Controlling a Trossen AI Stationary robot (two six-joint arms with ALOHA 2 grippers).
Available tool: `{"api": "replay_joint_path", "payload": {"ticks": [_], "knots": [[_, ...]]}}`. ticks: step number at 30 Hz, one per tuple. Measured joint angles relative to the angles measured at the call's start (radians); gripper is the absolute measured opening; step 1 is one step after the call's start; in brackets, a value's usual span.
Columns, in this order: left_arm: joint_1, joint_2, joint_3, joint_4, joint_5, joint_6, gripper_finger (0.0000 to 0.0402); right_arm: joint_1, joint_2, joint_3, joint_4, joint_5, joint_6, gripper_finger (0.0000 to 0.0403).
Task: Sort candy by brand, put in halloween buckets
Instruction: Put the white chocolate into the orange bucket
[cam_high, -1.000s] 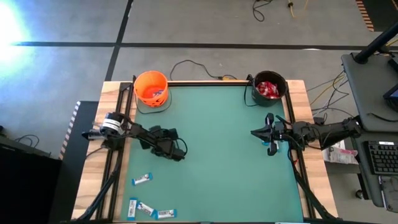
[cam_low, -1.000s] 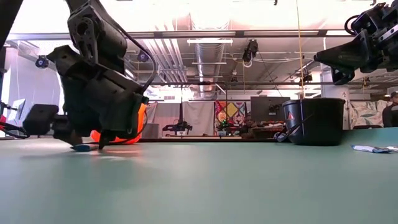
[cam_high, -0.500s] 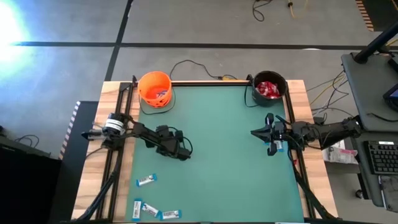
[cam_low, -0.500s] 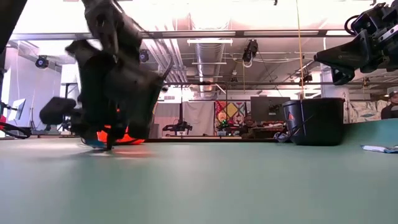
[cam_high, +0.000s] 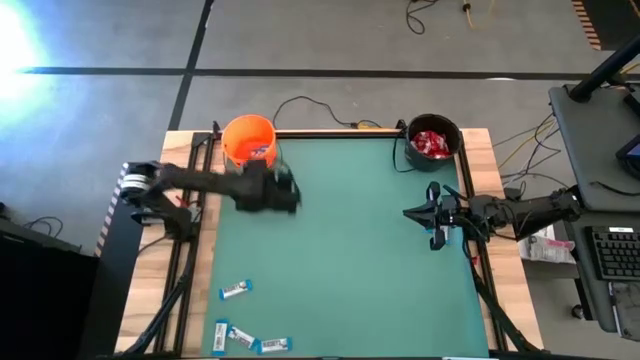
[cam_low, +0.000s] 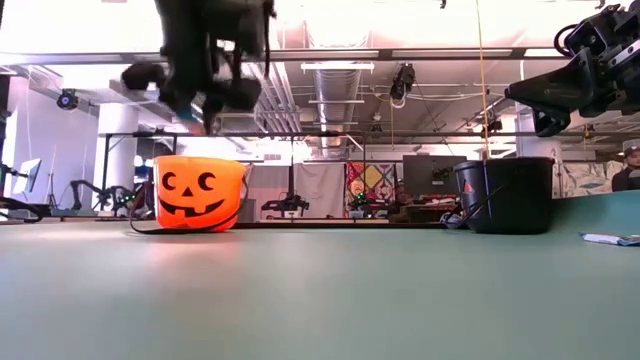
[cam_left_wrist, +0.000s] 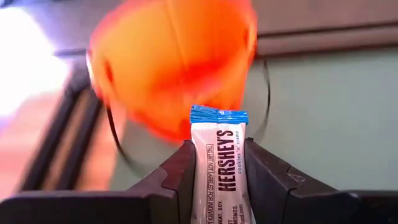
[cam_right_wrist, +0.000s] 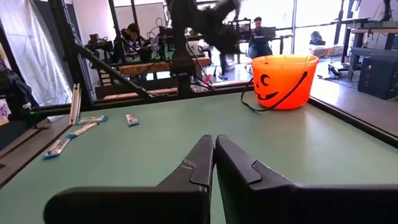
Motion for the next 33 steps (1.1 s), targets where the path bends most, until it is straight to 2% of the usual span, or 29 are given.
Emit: {"api": "replay_joint_path", "payload": {"ticks": [4,7,11,14,16,21,27,33], "knots": [[0.195,-0.094,0.09,0.032,-0.046,0.299,0.0098,0.0,0.001,0.0,0.0,0.0,0.0,0.0009],[0.363,-0.116,0.117,0.13,-0.002,0.496,0.0099,0.0,0.001,0.0,0.0,0.0,0.0,0.0009],[0.545,-0.086,0.096,0.339,0.176,0.723,0.0099,0.0,0.003,0.0,0.0,0.0,0.0,0.0009],[0.665,-0.033,0.083,0.407,0.365,0.775,0.0099,0.0,0.003,0.0,0.0,0.0,0.0,0.0009],[0.731,0.003,0.083,0.405,0.448,0.793,0.01,0.0,0.003,0.0,0.0,0.0,0.0,0.0009],[0.791,0.056,0.082,0.376,0.572,0.859,0.01,0.0,0.003,0.0,0.0,0.0,0.0,0.0009],[0.803,0.06,0.082,0.382,0.578,0.9,0.0114,0.0,0.003,0.0,0.0,0.0,0.0,0.0009],[0.826,0.063,0.082,0.365,0.631,0.908,0.0155,0.0,0.003,0.0,0.0,0.0,0.0,0.0009]]}}
